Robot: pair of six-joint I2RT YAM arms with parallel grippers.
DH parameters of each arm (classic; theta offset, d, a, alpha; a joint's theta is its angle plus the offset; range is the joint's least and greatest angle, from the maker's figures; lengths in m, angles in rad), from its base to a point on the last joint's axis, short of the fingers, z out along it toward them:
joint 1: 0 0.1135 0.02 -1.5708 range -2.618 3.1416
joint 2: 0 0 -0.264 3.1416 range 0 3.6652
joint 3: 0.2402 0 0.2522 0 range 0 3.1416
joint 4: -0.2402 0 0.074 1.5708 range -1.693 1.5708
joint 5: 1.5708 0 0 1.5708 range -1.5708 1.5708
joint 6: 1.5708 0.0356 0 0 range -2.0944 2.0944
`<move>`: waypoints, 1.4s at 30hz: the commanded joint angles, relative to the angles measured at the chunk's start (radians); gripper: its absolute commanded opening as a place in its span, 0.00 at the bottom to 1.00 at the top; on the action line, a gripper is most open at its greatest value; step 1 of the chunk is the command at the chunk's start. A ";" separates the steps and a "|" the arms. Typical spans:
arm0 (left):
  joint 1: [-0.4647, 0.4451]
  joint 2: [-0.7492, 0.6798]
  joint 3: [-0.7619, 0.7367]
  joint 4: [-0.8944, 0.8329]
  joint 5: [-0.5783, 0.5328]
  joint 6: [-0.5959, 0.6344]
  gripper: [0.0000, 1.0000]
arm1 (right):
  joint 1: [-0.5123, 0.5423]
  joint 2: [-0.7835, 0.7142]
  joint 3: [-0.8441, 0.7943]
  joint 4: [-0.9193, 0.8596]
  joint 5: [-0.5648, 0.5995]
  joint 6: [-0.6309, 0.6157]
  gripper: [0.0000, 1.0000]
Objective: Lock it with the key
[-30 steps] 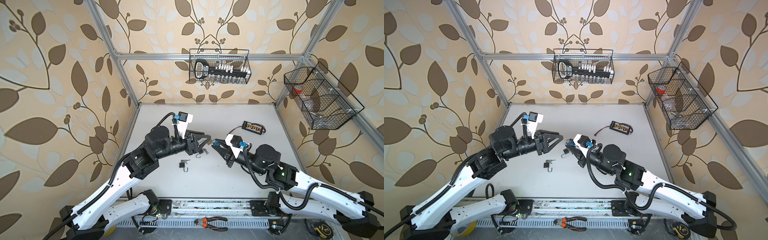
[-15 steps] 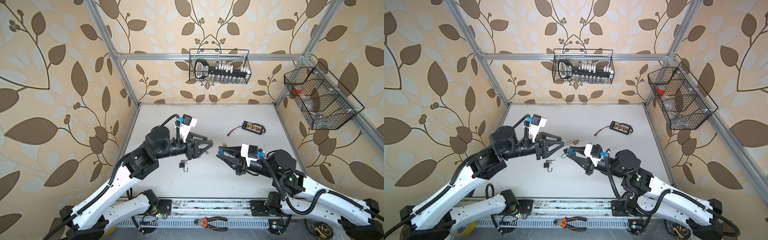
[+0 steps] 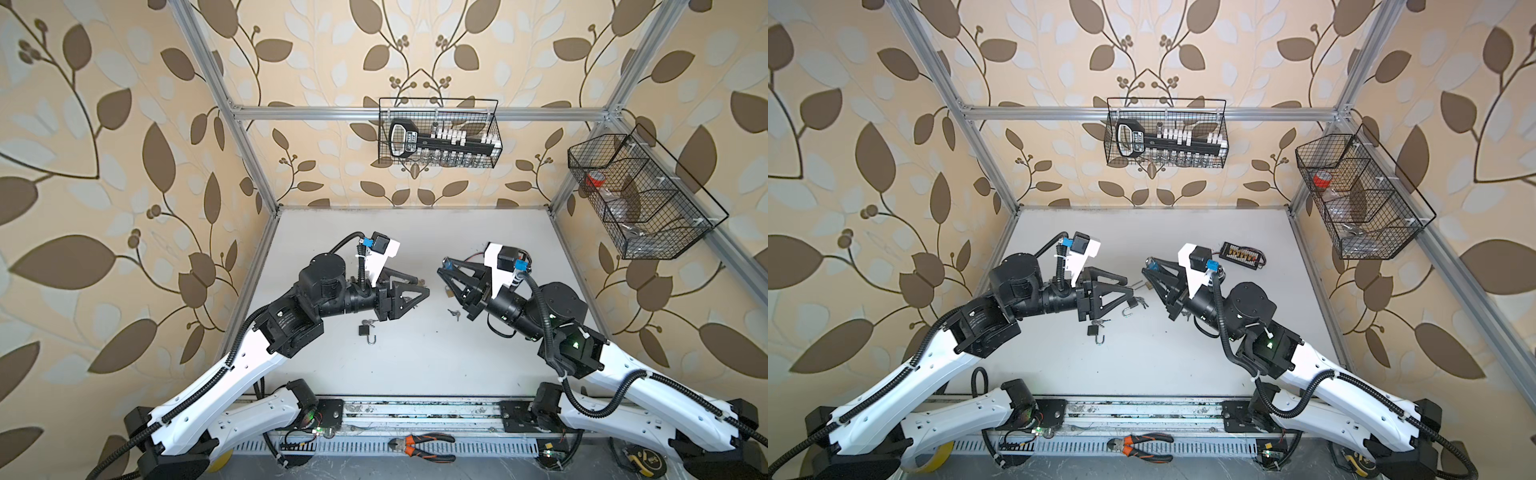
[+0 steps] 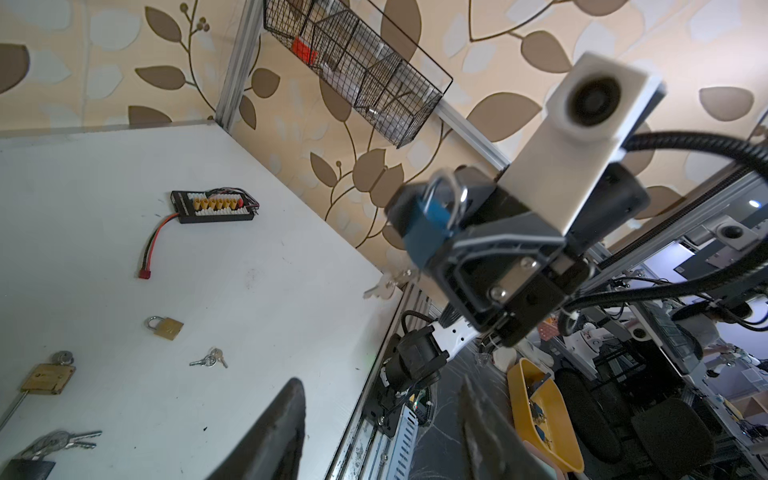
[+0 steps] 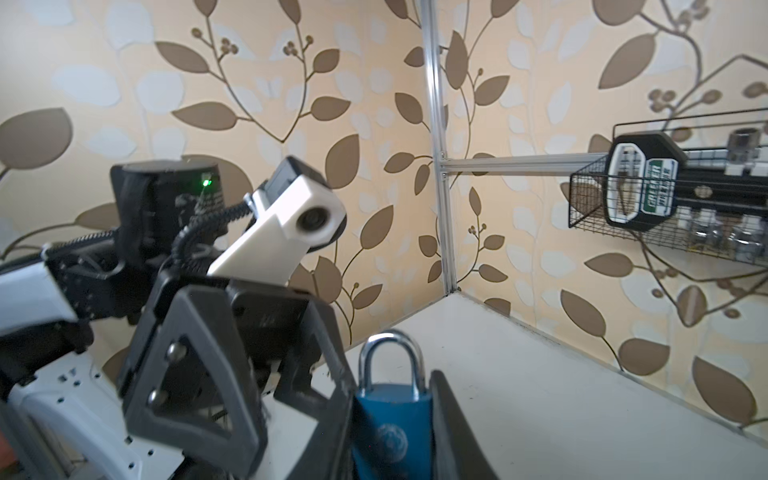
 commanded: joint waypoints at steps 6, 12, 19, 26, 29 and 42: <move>-0.002 0.086 0.007 0.182 0.001 -0.030 0.69 | -0.005 0.043 0.110 -0.044 0.096 0.269 0.00; -0.003 0.131 0.031 0.247 0.037 -0.040 0.73 | -0.007 0.062 0.133 -0.046 0.076 0.325 0.00; -0.005 0.172 0.062 0.287 0.074 -0.051 0.69 | -0.006 0.071 0.137 -0.038 0.050 0.359 0.00; -0.011 0.187 0.079 0.303 0.092 -0.055 0.48 | -0.006 0.075 0.133 -0.036 0.037 0.371 0.00; -0.011 0.189 0.078 0.300 0.094 -0.055 0.36 | -0.006 0.073 0.135 -0.037 0.040 0.368 0.00; -0.013 0.194 0.084 0.274 0.098 -0.044 0.04 | -0.012 0.073 0.141 -0.038 0.045 0.355 0.00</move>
